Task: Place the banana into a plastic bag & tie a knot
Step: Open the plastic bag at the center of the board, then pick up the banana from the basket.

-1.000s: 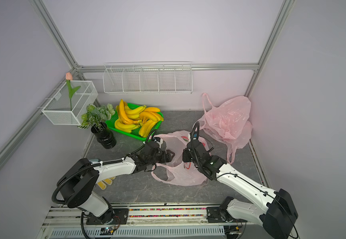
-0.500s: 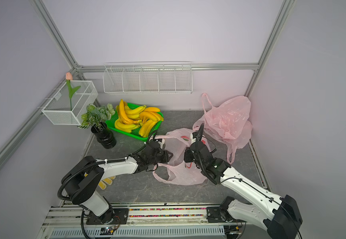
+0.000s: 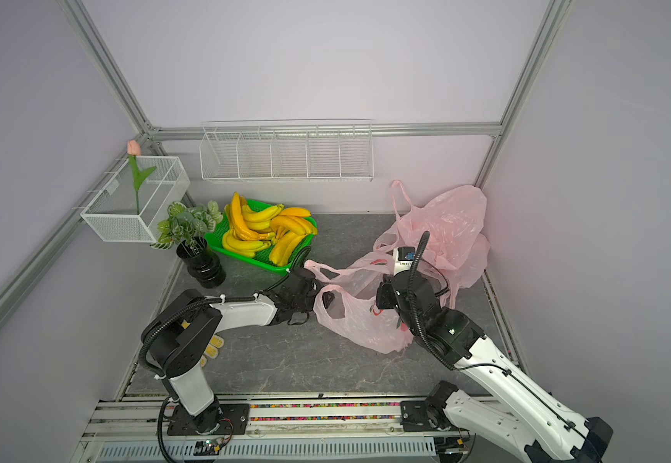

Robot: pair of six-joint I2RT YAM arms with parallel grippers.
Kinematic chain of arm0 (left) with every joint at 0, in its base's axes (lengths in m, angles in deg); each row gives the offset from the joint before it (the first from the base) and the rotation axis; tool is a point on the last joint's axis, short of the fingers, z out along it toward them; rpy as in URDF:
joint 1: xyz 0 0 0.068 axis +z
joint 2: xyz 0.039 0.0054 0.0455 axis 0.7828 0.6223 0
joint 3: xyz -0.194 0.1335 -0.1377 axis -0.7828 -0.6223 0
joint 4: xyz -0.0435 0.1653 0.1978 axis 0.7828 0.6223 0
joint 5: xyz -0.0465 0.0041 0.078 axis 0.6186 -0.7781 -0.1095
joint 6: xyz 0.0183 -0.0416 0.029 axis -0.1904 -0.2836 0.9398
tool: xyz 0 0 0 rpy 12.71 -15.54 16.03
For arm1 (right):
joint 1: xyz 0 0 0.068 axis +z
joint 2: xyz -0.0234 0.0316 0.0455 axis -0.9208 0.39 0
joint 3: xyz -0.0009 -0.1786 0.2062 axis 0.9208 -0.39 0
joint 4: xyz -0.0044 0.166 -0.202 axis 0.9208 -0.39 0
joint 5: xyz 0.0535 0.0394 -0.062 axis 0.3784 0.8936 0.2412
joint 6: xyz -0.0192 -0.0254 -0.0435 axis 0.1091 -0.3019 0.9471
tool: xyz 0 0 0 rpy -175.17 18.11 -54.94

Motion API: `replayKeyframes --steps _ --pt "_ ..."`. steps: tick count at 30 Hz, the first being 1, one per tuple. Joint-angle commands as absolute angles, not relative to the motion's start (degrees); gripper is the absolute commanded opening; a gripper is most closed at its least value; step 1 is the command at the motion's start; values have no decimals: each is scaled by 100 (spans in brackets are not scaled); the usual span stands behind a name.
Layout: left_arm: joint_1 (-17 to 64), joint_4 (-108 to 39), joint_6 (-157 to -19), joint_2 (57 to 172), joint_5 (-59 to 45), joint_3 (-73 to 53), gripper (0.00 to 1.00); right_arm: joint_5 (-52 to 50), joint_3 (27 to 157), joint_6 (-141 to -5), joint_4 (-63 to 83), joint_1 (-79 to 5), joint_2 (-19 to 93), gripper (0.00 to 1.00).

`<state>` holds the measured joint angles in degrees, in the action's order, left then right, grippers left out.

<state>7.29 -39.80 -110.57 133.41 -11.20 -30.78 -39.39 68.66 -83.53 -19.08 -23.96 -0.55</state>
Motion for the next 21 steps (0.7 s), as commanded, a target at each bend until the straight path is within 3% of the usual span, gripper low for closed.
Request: replayKeyframes --steps 1,8,15,21 --pt "700 -3499 -10820 12928 -1212 -2790 51 -4060 6746 -8251 -1979 -2469 161 7" --pt "711 -2012 -10166 11476 -1602 -2931 86 -3901 6757 -8215 -2110 -3053 808 7" --pt "951 -908 -10118 10327 -2746 -2694 92 -3584 6632 -8170 -1752 -3225 959 7" --pt "1807 647 -10322 11016 -4549 -1161 92 -3200 6305 -8281 -1430 -3225 974 7"
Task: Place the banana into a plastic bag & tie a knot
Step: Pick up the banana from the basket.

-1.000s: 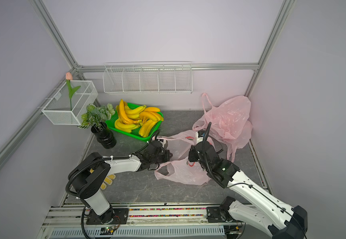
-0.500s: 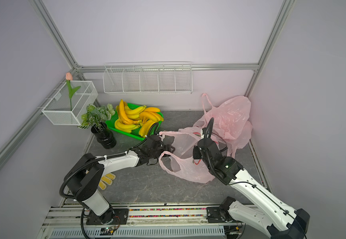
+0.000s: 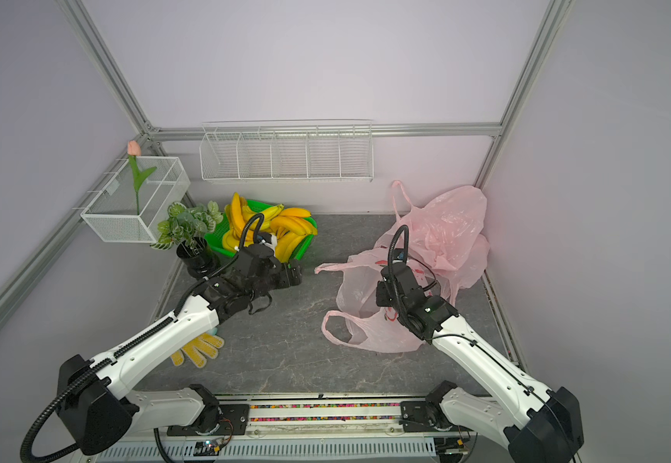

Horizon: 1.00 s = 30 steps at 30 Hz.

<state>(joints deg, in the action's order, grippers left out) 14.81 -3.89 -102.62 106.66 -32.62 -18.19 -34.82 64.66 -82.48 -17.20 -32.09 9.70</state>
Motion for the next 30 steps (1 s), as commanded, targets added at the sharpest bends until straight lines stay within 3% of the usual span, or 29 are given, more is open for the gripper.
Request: replayKeyframes --steps 1,9,30 --pt "1955 740 -10305 11172 -4742 -943 92 -3163 6264 -8298 -1393 -3231 957 7" --pt "3174 612 -10019 12487 -4767 95 89 -3010 5935 -8348 -1162 -3225 733 6" --pt "3880 806 -9434 15108 -4441 2399 67 -2819 5542 -8242 -823 -3242 666 7"
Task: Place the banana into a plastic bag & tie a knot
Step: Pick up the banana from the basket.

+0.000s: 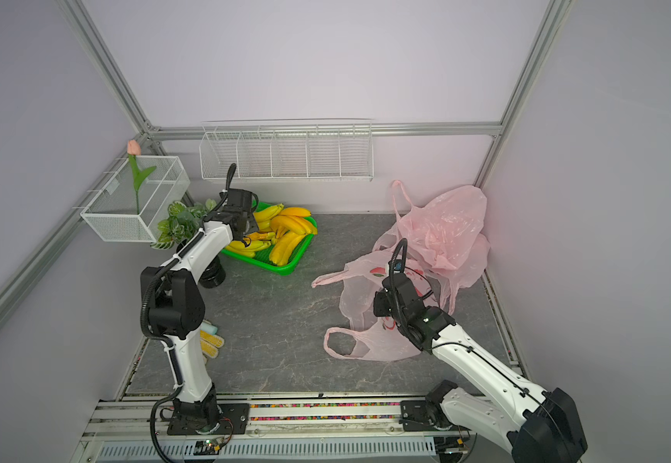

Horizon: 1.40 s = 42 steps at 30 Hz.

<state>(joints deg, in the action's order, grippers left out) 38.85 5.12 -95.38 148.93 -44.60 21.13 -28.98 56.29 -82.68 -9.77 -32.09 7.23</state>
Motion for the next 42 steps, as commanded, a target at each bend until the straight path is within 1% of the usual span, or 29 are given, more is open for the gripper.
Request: replayKeyframes --steps 1,6,16,18,22,28,33,42 --pt "3877 831 -9434 15177 -4441 2479 66 -2816 5534 -8233 -823 -3239 664 7" --pt "3891 759 -9425 15297 -4453 2524 58 -2807 5533 -8215 -832 -3251 675 7" --pt "3893 605 -9425 15116 -4425 2341 31 -2773 5561 -8225 -856 -3261 692 7" --pt "3890 580 -9441 15044 -4457 2312 27 -2754 5568 -8233 -863 -3265 685 7" --pt "3881 548 -9543 14811 -4409 2172 24 -2747 5568 -8250 -862 -3260 666 6" --pt "3870 443 -9788 14300 -4284 1811 22 -2746 5568 -8259 -875 -3266 643 7" --pt "3869 467 -9954 14109 -4124 1625 20 -2772 5573 -8240 -902 -3260 613 7" --pt "3690 416 -10341 13457 -3564 998 18 -2838 5603 -8198 -972 -3268 552 7"
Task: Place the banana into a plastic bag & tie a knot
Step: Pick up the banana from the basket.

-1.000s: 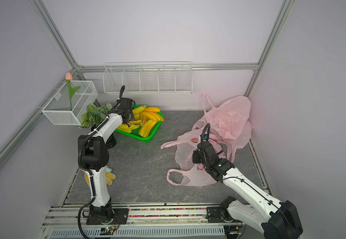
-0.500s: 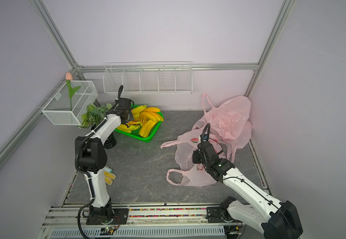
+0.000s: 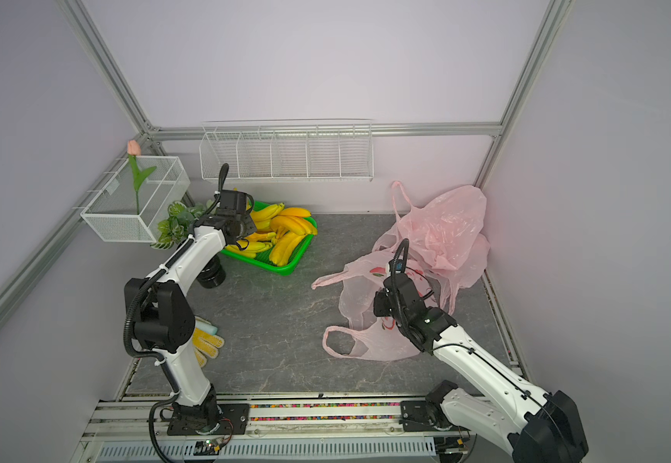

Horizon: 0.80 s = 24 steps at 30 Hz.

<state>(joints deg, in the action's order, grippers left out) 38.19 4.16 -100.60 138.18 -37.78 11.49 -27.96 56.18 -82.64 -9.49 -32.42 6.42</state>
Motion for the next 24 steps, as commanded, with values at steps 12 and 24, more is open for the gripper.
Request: replayKeyframes --steps 12,24 --pt "3217 297 -10773 12045 -3227 -465 16 -2814 5748 -8154 -1029 -3266 542 7" --pt "2120 323 -10339 10242 -3251 -2091 14 -2695 5967 -8001 -1089 -3269 722 6"
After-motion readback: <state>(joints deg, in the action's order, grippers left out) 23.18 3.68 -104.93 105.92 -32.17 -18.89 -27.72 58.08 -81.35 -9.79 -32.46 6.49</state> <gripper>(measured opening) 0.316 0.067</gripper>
